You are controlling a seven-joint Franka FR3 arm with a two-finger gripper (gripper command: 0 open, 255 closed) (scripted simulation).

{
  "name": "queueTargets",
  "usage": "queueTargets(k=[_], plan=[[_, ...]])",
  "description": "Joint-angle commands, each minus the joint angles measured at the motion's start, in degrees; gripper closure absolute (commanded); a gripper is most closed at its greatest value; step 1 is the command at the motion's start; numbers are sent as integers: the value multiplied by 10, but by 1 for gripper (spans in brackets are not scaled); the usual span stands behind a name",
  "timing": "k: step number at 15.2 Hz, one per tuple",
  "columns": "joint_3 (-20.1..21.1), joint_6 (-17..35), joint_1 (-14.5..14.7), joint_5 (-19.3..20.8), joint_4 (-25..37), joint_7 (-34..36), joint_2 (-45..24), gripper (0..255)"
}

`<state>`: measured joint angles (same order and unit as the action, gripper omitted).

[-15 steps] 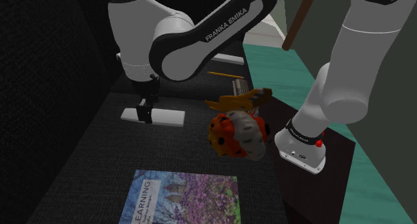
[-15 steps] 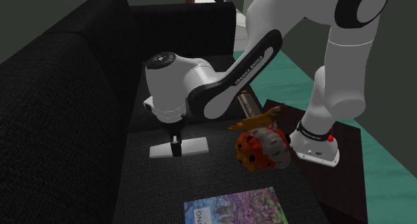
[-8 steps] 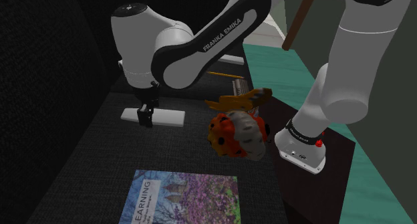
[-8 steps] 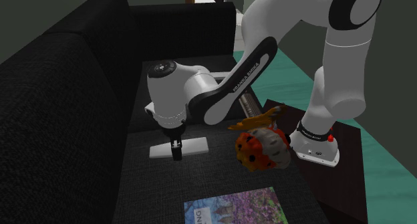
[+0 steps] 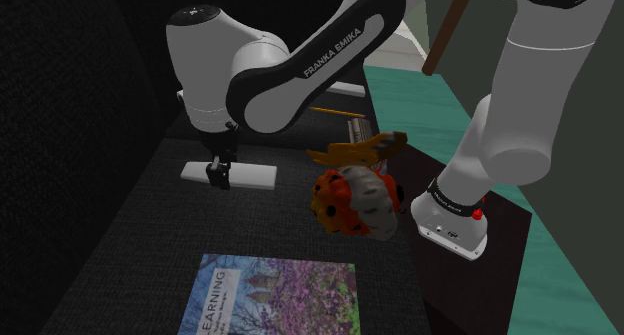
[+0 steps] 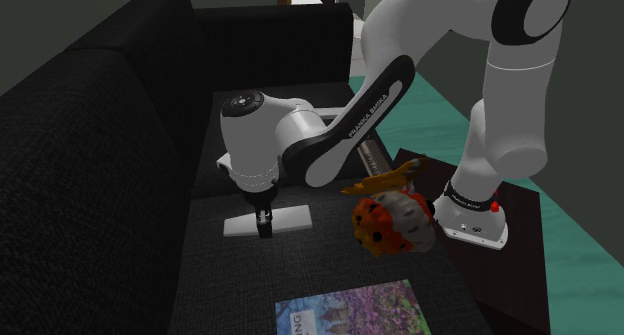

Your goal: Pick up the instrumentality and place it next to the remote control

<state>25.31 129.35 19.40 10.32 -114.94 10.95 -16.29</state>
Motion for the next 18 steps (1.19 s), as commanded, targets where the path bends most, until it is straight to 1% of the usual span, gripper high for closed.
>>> queueTargets(k=[1, 7, 18], plan=[[0, 0, 0, 0, 0, 0, 0, 255], [0, 0, 0, 0, 0, 0, 0, 255], [9, -72, -8, -29, 33, -20, 45, 255]])
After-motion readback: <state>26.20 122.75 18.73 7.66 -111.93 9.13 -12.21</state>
